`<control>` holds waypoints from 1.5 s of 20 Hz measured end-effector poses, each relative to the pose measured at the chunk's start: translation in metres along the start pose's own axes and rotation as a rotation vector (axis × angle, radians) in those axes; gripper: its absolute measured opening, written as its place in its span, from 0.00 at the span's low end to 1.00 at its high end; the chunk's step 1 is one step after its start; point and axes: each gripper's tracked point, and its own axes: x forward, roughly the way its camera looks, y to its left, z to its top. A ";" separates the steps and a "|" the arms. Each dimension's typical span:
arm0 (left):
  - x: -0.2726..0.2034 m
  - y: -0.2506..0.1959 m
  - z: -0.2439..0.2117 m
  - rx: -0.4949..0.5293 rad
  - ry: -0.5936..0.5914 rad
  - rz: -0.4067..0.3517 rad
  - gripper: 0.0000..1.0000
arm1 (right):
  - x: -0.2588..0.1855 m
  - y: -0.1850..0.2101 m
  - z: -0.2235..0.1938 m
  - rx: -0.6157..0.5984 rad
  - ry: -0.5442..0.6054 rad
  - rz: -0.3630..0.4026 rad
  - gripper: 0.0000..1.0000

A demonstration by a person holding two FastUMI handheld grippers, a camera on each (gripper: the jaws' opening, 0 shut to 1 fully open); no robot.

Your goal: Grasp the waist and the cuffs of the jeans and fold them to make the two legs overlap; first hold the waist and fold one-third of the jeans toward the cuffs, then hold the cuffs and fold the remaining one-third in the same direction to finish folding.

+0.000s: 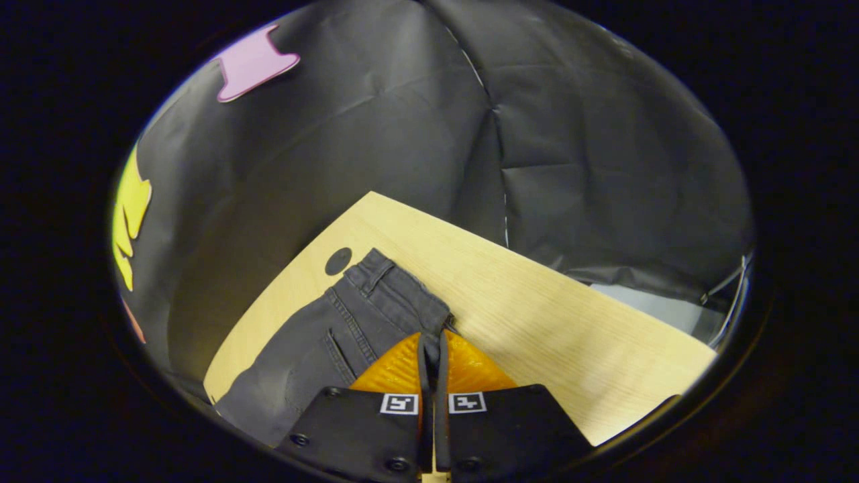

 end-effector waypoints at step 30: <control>-0.070 0.164 -0.036 -0.095 -0.043 0.182 0.99 | -0.193 0.394 -0.252 -0.716 -0.031 0.623 0.05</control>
